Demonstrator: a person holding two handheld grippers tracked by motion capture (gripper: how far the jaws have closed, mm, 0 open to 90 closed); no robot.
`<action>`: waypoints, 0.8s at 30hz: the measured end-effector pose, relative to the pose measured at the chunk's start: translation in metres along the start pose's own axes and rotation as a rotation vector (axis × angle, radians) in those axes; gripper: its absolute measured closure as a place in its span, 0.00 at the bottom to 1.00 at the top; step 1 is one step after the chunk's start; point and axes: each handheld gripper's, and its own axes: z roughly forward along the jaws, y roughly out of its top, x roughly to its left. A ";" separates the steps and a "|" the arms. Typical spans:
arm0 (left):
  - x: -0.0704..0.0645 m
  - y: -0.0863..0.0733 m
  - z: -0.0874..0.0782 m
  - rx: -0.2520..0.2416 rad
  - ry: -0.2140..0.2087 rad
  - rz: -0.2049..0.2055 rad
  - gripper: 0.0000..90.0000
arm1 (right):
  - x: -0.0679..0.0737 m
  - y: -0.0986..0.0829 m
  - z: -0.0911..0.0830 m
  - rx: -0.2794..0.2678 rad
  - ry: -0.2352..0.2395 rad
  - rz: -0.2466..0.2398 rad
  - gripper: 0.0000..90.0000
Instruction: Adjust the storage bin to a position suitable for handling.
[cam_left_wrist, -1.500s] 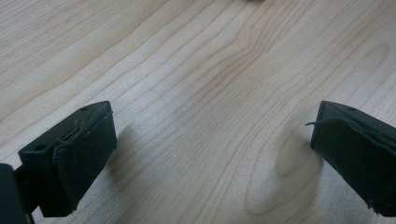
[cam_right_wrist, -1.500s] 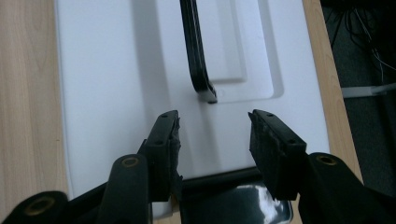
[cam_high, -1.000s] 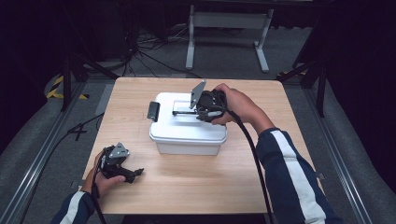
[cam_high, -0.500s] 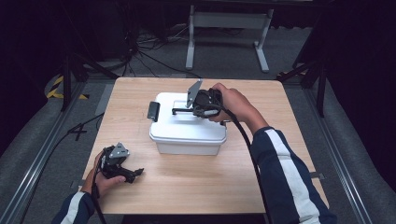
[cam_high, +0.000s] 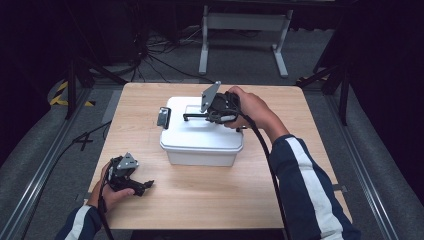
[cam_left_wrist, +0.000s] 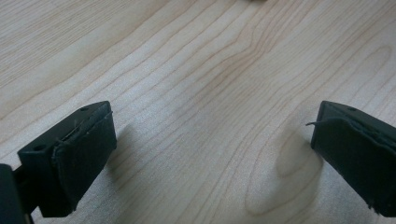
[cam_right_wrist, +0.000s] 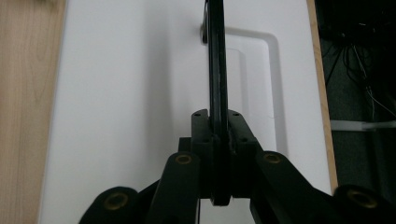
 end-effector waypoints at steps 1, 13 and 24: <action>0.000 0.000 0.000 0.000 0.000 0.000 0.01 | 0.000 0.000 -0.001 -0.003 0.000 0.005 0.94; 0.000 0.000 0.000 0.001 -0.002 -0.002 0.01 | -0.002 -0.006 -0.014 -0.050 -0.026 -0.004 0.94; 0.000 0.000 0.000 0.001 -0.002 -0.003 0.01 | -0.005 -0.021 -0.035 -0.092 -0.053 0.011 0.94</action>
